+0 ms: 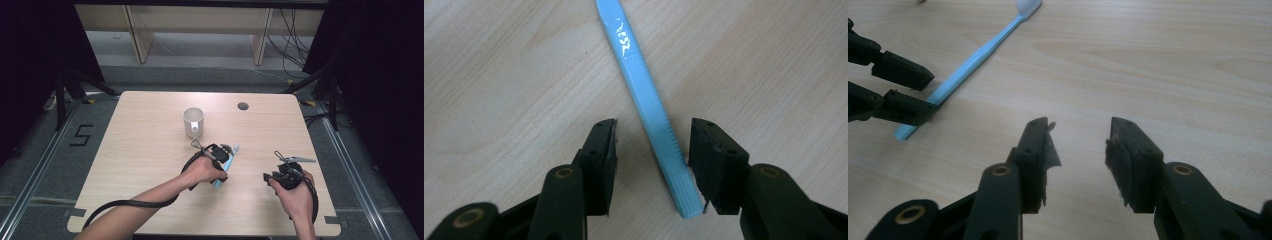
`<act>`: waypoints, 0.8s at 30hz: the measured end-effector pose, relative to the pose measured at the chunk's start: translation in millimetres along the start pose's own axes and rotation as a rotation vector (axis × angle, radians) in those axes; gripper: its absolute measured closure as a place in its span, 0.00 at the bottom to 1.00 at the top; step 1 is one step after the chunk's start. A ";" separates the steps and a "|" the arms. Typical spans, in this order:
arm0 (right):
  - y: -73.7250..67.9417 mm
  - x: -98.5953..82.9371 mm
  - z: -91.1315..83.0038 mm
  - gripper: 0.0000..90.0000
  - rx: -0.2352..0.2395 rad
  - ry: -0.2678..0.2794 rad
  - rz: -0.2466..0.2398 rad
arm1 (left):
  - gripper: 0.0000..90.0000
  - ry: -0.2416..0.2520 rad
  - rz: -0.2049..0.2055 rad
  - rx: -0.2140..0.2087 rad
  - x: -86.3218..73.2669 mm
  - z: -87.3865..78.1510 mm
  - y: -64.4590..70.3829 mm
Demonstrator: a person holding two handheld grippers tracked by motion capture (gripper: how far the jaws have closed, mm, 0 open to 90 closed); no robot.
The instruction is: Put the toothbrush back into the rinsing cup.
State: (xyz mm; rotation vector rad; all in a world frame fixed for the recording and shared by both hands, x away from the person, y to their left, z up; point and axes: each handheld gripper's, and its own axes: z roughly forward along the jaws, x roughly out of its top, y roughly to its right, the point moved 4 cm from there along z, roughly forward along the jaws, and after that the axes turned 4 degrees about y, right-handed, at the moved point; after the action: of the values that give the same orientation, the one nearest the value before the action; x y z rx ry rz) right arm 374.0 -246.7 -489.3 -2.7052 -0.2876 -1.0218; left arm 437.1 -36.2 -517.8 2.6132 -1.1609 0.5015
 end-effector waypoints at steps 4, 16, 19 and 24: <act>0.0 -0.2 0.1 0.67 0.005 -0.002 0.006 | 0.63 -0.003 0.013 0.005 0.8 0.1 -0.4; 0.9 0.3 1.3 0.67 0.005 0.014 -0.016 | 0.78 -0.019 0.059 0.038 -0.4 -1.2 -4.5; 0.8 0.2 1.2 0.67 0.007 0.013 -0.015 | 0.80 -0.023 0.062 0.037 -0.6 -1.4 -5.4; 0.4 -0.5 -0.7 0.67 -0.004 -0.004 0.004 | 0.85 -0.034 0.067 0.036 -0.8 -2.0 -8.0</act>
State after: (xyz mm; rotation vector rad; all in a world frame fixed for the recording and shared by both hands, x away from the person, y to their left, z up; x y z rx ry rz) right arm 373.4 -247.3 -489.2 -2.7106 -0.2812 -1.0175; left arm 442.2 -29.7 -516.9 2.6299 -1.2650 0.4980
